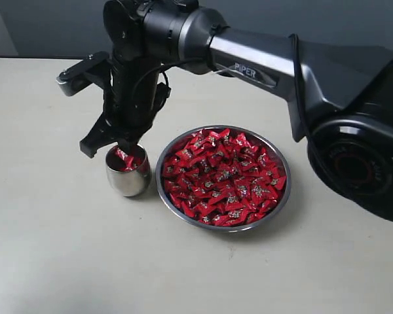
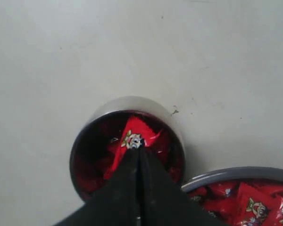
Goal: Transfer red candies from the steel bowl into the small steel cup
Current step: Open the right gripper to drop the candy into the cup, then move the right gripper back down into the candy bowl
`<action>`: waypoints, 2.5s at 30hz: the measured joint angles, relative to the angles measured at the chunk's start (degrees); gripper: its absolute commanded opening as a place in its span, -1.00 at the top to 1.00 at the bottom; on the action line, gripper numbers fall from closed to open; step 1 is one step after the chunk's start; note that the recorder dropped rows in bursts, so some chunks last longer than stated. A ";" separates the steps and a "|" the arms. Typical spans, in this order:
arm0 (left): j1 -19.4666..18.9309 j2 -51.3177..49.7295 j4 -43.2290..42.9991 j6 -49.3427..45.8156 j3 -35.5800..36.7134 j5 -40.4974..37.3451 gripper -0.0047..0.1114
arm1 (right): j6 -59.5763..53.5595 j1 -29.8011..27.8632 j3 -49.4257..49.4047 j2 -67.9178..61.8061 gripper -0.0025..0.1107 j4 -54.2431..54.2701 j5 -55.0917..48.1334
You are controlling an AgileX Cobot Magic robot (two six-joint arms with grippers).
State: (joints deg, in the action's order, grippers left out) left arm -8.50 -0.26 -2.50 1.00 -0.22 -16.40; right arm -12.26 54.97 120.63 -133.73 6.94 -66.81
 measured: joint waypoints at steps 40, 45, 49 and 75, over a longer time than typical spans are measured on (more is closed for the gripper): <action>0.00 0.00 0.00 0.00 0.00 0.00 0.91 | 13.52 -7.93 -0.01 5.74 0.96 -14.29 2.34; 0.00 0.00 0.00 0.00 0.00 0.00 0.91 | 14.88 -9.68 -6.58 9.13 0.96 -14.42 7.13; 0.00 0.00 0.00 0.00 0.00 0.00 0.91 | 15.37 -10.31 -15.03 12.13 0.96 -14.29 11.51; 0.00 0.00 0.00 0.00 0.00 0.00 0.91 | 8.47 -16.72 -36.03 16.25 0.96 -5.92 22.55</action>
State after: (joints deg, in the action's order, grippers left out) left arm -8.50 -0.26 -2.50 1.00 -0.22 -16.40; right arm -3.79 38.25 84.60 -117.48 1.01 -44.27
